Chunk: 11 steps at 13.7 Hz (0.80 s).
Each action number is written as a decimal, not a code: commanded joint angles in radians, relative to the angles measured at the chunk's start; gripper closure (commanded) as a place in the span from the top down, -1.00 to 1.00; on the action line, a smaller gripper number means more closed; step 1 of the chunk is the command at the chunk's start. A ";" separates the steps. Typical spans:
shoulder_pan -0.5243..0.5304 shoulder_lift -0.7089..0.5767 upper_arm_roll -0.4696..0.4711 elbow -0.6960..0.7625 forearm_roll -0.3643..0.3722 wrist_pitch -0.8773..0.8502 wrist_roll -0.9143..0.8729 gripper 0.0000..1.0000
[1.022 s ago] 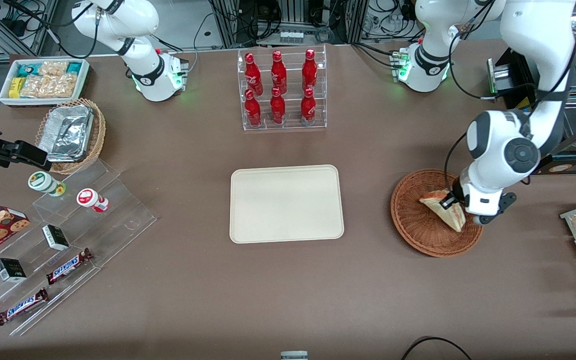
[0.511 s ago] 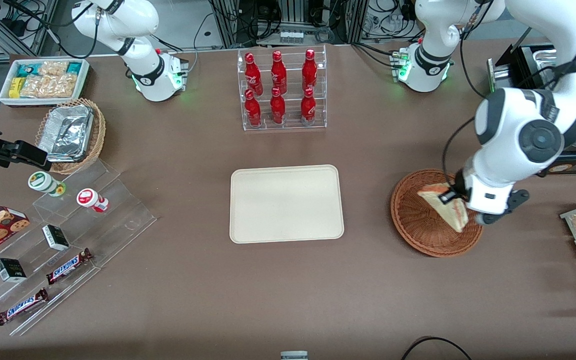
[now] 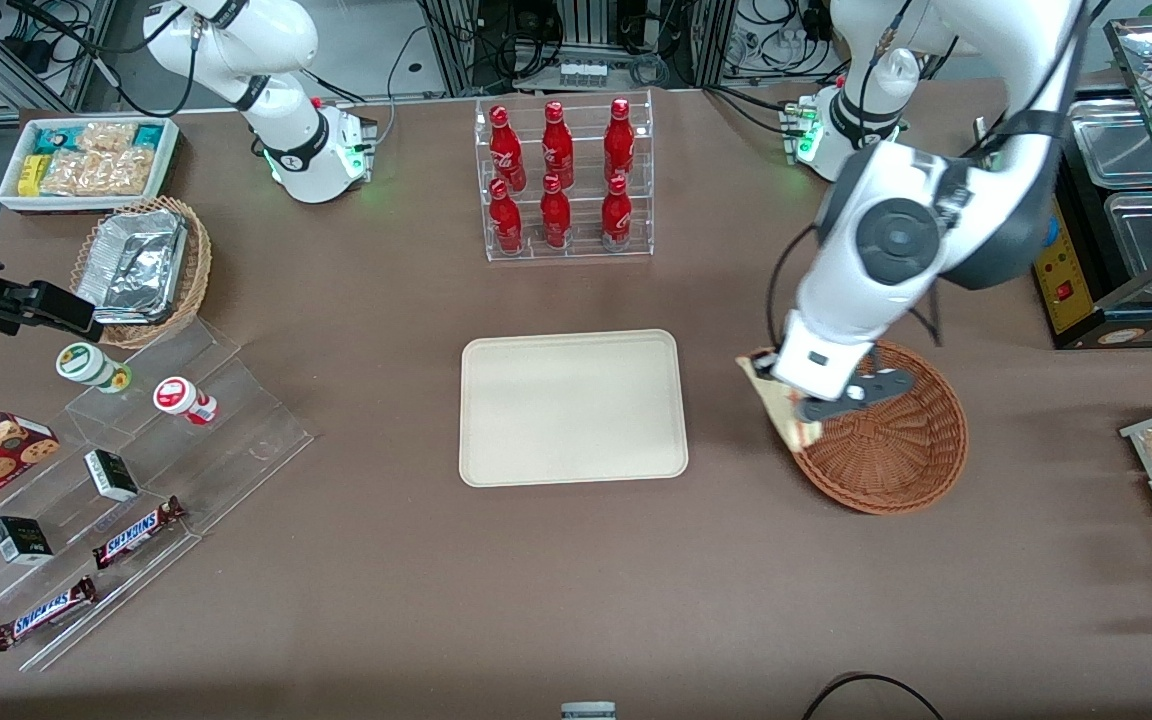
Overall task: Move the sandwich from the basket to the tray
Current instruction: 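Lift the sandwich and carry it with the left gripper over the tray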
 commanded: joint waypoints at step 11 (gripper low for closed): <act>-0.327 0.415 0.017 0.400 0.033 0.025 -0.115 -0.78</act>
